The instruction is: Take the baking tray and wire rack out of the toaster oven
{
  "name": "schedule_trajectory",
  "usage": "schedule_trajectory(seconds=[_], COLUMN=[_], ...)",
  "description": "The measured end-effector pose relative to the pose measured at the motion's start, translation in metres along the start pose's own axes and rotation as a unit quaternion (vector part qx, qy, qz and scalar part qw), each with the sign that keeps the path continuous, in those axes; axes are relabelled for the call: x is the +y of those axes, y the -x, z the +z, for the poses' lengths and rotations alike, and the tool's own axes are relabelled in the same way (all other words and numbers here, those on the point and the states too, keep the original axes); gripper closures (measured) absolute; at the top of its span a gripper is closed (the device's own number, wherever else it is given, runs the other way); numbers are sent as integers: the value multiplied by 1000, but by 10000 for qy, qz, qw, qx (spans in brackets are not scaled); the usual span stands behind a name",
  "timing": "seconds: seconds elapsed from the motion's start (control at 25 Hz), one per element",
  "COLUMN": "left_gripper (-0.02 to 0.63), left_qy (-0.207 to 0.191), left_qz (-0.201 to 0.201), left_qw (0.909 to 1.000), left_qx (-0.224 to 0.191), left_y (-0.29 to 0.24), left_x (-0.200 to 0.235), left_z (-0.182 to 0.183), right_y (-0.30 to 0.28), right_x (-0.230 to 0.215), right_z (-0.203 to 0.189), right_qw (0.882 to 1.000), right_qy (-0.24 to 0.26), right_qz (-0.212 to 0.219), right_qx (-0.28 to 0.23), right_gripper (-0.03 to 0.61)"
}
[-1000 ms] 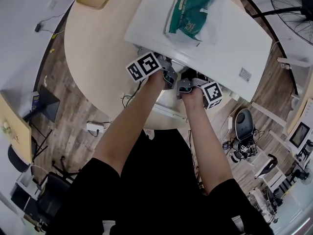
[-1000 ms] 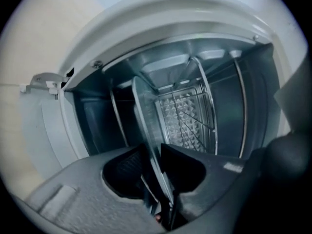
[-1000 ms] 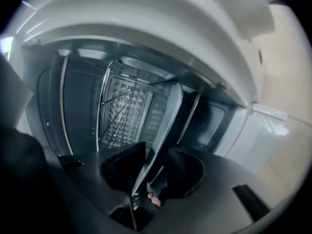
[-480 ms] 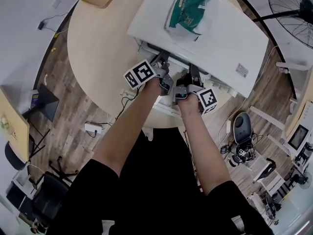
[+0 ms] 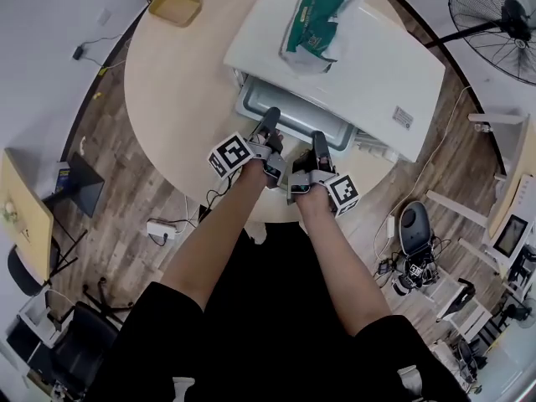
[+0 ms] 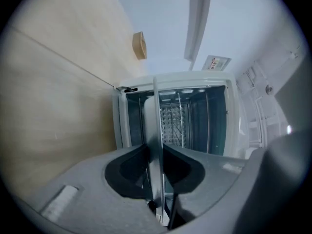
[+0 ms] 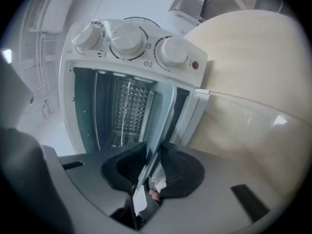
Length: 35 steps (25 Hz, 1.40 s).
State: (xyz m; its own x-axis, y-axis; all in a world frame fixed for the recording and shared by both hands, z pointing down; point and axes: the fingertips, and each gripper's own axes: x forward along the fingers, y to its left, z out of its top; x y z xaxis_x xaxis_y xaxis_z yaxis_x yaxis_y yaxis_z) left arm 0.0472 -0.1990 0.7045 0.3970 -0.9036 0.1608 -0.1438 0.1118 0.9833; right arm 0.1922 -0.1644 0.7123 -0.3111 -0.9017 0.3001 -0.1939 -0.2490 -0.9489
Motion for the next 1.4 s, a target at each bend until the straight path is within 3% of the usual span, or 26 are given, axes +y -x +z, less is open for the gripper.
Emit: schedule_trajectory(seconds=[0.32,1.12,1.4], left_gripper=[534,534,535], left_qy=[348,489,790], left_qz=[58,-7,16], left_qw=[9992,9973,9936], left_qx=[-183,-541,-811], left_y=[26,108,138], left_x=[0,7,13], left_z=[-5,-34,-50], right_y=[24,91,110], right_x=[-3,-19,-23], right_z=[-14,-46,-49], right_qw=[9994,9942,9912], right_qy=[-232,-449,-220], right_qz=[-153,-218,-199], right_qx=[217,950,1293], right_gripper=[492,502,505])
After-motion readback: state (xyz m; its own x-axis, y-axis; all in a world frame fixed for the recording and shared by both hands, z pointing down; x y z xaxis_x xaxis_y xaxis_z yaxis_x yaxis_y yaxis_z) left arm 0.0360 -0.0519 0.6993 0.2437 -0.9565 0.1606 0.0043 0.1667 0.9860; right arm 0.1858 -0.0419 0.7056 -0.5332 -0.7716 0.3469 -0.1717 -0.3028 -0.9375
